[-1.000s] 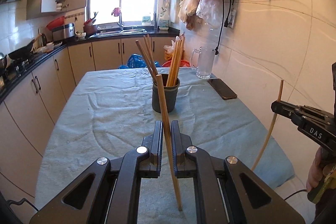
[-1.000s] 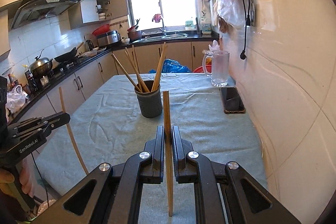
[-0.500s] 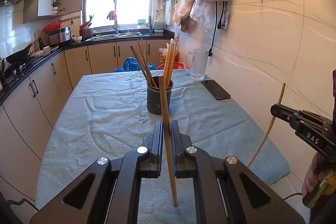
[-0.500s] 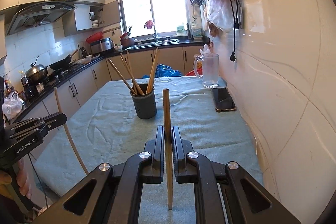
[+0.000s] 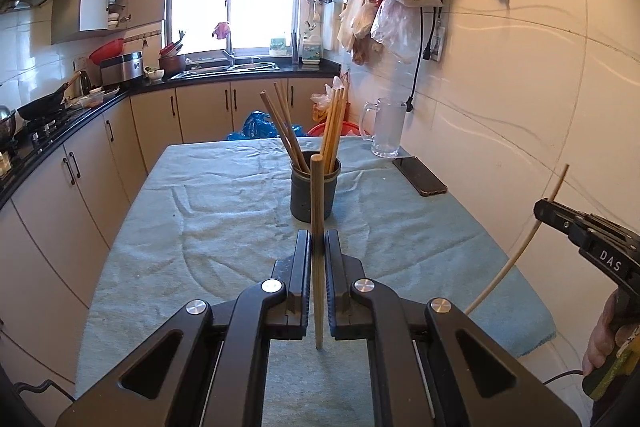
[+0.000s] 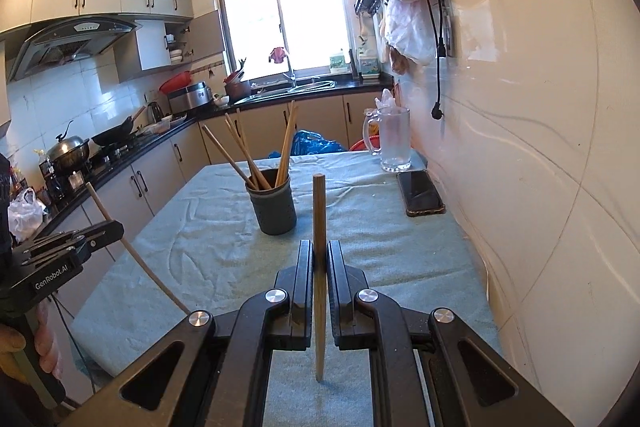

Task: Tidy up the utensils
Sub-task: 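Lift both chopsticks upright and carry them toward the black holder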

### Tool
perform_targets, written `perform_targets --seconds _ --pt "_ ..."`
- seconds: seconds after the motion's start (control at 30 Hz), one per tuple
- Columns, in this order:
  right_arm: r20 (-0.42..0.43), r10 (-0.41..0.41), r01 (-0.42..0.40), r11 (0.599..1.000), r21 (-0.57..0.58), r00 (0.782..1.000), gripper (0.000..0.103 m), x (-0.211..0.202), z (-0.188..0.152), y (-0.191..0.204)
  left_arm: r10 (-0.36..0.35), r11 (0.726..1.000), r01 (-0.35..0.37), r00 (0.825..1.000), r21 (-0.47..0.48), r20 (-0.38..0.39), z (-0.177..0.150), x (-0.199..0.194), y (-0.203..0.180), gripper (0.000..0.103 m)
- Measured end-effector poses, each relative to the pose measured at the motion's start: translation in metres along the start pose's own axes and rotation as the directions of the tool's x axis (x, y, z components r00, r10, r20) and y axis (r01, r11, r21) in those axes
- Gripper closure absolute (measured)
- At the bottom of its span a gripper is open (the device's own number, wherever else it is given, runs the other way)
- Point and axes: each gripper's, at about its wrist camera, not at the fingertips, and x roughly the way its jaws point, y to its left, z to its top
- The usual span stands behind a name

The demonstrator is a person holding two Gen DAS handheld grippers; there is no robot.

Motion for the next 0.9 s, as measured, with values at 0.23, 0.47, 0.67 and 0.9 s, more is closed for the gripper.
perform_targets --seconds 0.23,0.47,0.67,0.9 --pt "0.027 -0.004 0.004 1.000 0.000 1.000 0.095 -0.003 0.011 -0.001 0.035 0.999 -0.035 0.999 0.003 -0.005 0.008 0.002 0.006 0.097" --pt "0.032 -0.009 0.010 1.000 -0.007 0.999 0.096 0.002 0.020 0.000 0.099 0.995 -0.099 0.995 0.017 -0.004 0.017 0.007 0.014 0.097" --pt "0.016 0.002 -0.001 1.000 -0.023 1.000 0.095 0.013 0.028 0.007 0.156 0.986 -0.155 0.988 0.054 -0.014 0.027 0.017 0.021 0.097" --pt "0.017 0.022 -0.021 0.999 -0.036 1.000 0.095 0.027 0.040 0.017 0.164 0.984 -0.161 0.986 0.077 -0.033 0.040 0.031 0.032 0.097"
